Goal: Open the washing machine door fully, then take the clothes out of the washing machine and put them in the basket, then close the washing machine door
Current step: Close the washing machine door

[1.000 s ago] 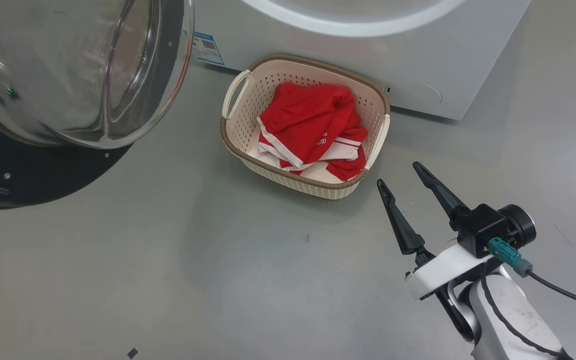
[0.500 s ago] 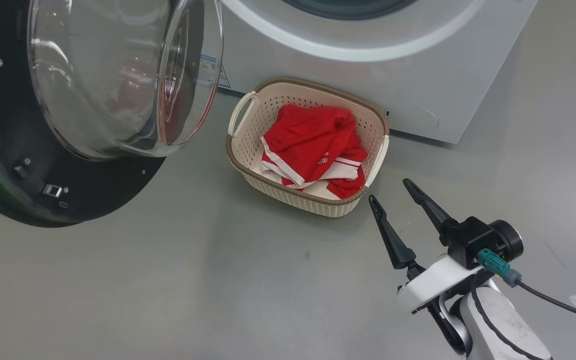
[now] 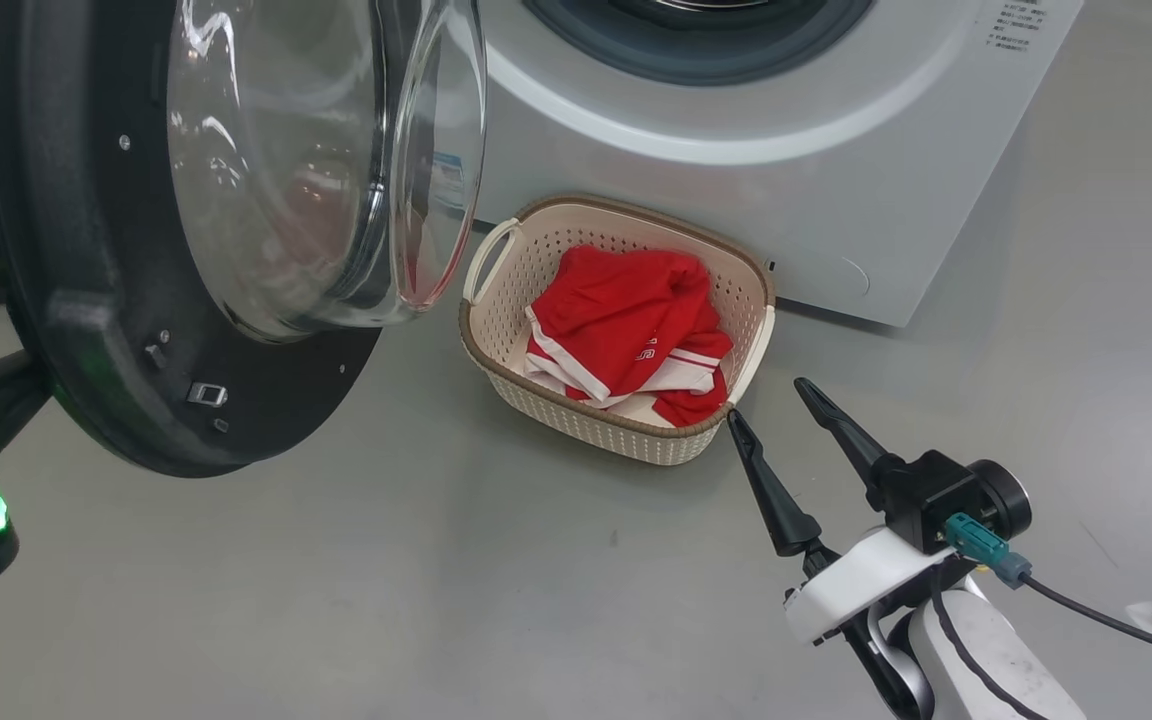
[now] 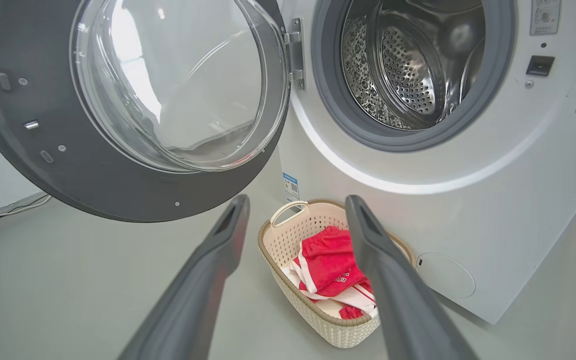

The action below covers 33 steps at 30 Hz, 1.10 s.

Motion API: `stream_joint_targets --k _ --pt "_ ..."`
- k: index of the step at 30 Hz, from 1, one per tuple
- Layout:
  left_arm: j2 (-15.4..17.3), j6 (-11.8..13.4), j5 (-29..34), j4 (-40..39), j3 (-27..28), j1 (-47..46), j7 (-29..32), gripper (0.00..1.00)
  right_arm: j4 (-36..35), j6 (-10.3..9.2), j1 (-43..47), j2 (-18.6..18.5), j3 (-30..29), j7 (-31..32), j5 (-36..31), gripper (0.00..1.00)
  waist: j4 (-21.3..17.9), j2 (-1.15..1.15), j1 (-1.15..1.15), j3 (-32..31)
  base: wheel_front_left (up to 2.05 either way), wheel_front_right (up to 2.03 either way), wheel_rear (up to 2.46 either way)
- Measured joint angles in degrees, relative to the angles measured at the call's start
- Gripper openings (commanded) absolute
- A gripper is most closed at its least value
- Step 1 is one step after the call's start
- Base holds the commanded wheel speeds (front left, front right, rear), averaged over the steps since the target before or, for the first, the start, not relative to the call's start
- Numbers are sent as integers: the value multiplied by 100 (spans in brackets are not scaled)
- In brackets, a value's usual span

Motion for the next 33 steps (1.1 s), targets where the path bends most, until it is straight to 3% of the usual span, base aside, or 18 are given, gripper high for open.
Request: stream_joint_targets --k 11,17,21,29,33 --pt "-180 -70 -162 -442 64 219 77 0 -1 -8 0 23 20 -9 43 100 -16 0 0 -18 0 0 0" --pt "-190 -121 -55 -838 44 247 -332 0 0 -15 1 24 -32 -36 44 100 -15 0 0 18 0 0 0" --pt "-34 -171 405 -1177 -170 436 -702 0 1 -41 -1 23 -75 -51 44 100 -11 0 0 23 0 0 0" --pt "430 -178 1963 -2192 -1132 1250 -1772 0 80 -108 32 22 -154 -57 80 100 60 0 0 -86 0 0 0" --pt "550 -178 2214 -2753 -1371 1586 -2226 0 83 -108 94 35 -136 -57 89 100 100 0 0 -126 0 0 0"
